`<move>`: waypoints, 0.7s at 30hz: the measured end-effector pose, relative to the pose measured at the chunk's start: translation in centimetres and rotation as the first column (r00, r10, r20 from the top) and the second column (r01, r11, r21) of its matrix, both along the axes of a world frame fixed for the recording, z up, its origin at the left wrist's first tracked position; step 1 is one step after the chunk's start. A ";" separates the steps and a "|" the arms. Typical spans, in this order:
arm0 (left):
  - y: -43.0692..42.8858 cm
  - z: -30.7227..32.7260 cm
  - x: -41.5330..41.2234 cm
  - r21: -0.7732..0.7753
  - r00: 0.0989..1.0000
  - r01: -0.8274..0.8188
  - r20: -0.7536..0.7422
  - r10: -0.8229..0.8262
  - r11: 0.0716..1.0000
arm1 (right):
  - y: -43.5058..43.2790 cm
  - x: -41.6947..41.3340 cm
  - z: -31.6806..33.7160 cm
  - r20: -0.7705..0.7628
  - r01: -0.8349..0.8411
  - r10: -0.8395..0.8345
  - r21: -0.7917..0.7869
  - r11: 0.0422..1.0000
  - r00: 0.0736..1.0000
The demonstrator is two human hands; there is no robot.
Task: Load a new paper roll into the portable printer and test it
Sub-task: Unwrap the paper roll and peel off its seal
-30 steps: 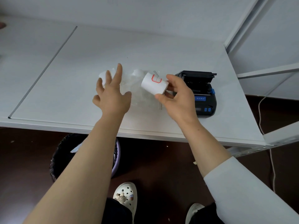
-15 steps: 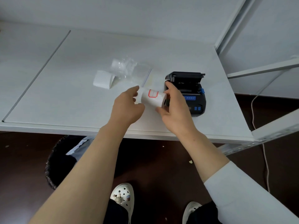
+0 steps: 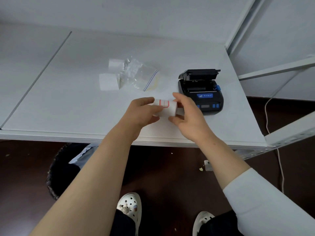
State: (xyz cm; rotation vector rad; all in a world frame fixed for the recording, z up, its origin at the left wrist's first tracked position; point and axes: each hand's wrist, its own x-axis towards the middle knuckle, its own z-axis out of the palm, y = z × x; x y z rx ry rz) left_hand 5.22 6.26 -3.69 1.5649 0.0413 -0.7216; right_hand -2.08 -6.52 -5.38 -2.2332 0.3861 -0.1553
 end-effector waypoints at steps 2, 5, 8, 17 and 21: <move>0.4 -0.4 0.3 0.051 0.999 0.017 0.027 -0.018 0.999 | 0.3 0.1 -0.2 -0.013 -0.012 0.013 0.058 0.998 1.000; 1.0 -0.7 0.7 0.105 0.989 0.086 0.107 -0.097 0.991 | 0.6 0.4 -0.4 -0.025 -0.001 0.004 0.140 0.990 1.000; 1.4 -0.8 0.9 0.206 0.958 0.133 0.223 -0.179 0.970 | 0.5 0.5 -0.4 -0.027 -0.010 0.015 0.151 0.989 1.000; 2.0 -0.7 0.9 0.302 0.910 0.183 0.309 -0.278 0.936 | 0.7 0.8 0.4 -0.005 -0.075 0.075 -0.066 0.995 0.997; 2.0 -0.8 0.6 0.354 0.875 0.198 0.356 -0.328 0.914 | 0.7 1.1 1.2 0.015 -0.062 0.065 -0.138 0.989 0.998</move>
